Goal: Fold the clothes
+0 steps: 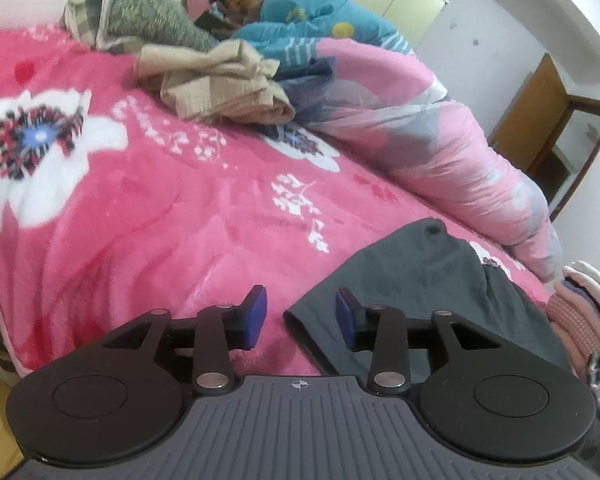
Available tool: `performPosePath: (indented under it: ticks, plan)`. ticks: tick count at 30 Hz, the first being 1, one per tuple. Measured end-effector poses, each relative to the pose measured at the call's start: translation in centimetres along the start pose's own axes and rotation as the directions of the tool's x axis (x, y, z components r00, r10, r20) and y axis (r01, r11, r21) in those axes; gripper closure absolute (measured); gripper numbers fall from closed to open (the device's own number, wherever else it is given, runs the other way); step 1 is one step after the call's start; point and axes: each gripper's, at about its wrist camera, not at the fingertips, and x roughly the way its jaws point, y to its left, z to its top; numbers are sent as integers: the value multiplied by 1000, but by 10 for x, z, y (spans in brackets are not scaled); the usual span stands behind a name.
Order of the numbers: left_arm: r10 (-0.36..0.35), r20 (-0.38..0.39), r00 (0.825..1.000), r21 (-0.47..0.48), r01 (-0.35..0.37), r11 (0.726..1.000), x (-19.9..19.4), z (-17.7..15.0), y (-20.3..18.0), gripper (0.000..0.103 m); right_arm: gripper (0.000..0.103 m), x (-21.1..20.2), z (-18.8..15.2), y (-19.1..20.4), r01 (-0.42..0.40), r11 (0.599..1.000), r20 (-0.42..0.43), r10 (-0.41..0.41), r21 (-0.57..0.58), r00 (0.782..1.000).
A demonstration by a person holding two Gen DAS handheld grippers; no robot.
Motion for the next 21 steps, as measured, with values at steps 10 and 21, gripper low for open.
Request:
performPosePath:
  ticks: [10, 21]
  plan:
    - [-4, -5, 1000, 282, 5, 959, 21, -9, -73, 40, 61, -19, 15, -44, 196, 957, 177, -235, 215, 956]
    - [94, -34, 995, 334, -77, 939, 43, -19, -83, 36, 60, -55, 8, -68, 122, 932, 204, -201, 342, 958]
